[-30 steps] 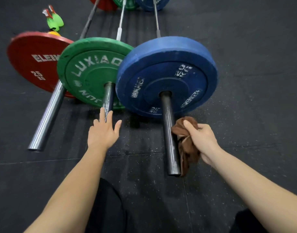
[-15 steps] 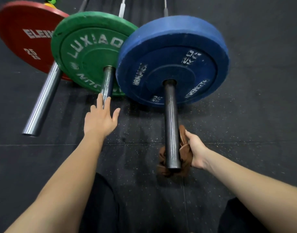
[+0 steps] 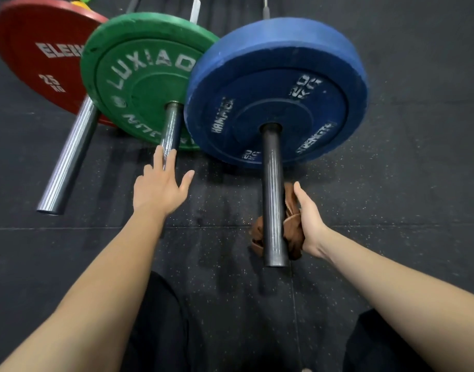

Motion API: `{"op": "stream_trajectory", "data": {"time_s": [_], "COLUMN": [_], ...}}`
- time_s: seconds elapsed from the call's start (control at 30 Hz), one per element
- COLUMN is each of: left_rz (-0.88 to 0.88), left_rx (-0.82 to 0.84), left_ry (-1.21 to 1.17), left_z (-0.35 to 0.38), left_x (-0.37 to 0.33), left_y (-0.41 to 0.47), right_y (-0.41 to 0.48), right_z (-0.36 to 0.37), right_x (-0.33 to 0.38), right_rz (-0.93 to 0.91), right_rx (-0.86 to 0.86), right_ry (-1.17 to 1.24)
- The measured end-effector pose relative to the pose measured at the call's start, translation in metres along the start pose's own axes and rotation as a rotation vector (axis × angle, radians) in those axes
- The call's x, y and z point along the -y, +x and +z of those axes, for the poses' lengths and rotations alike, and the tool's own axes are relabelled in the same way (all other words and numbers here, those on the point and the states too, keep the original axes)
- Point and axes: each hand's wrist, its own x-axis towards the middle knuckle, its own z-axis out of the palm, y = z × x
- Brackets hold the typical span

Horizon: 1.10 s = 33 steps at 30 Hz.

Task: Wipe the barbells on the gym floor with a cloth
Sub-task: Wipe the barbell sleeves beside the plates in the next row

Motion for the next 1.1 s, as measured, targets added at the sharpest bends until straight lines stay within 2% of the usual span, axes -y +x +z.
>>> {"op": "stream_trajectory", "data": {"time_s": [0.23, 0.57, 0.83, 0.97, 1.1], "left_rz": [0.025, 0.031, 0.014, 0.030, 0.038], "left_rx": [-0.012, -0.010, 0.000, 0.001, 0.009], "left_ry": [0.033, 0.074, 0.086, 0.121, 0.135], "left_z": [0.002, 0.002, 0.003, 0.002, 0.001], "left_x": [0.000, -0.002, 0.000, -0.003, -0.002], "left_y": [-0.001, 0.000, 0.003, 0.003, 0.003], "right_y": [-0.004, 0.017, 0.039, 0.042, 0.038], "right_z": [-0.019, -0.006, 0.017, 0.015, 0.011], "right_x": [-0.032, -0.012, 0.029, 0.030, 0.024], "right_rz": [0.037, -0.026, -0.069, -0.116, -0.060], "right_rx": [0.050, 0.022, -0.032, -0.071, -0.067], "right_ry": [-0.236, -0.174, 0.011, -0.106, -0.155]}}
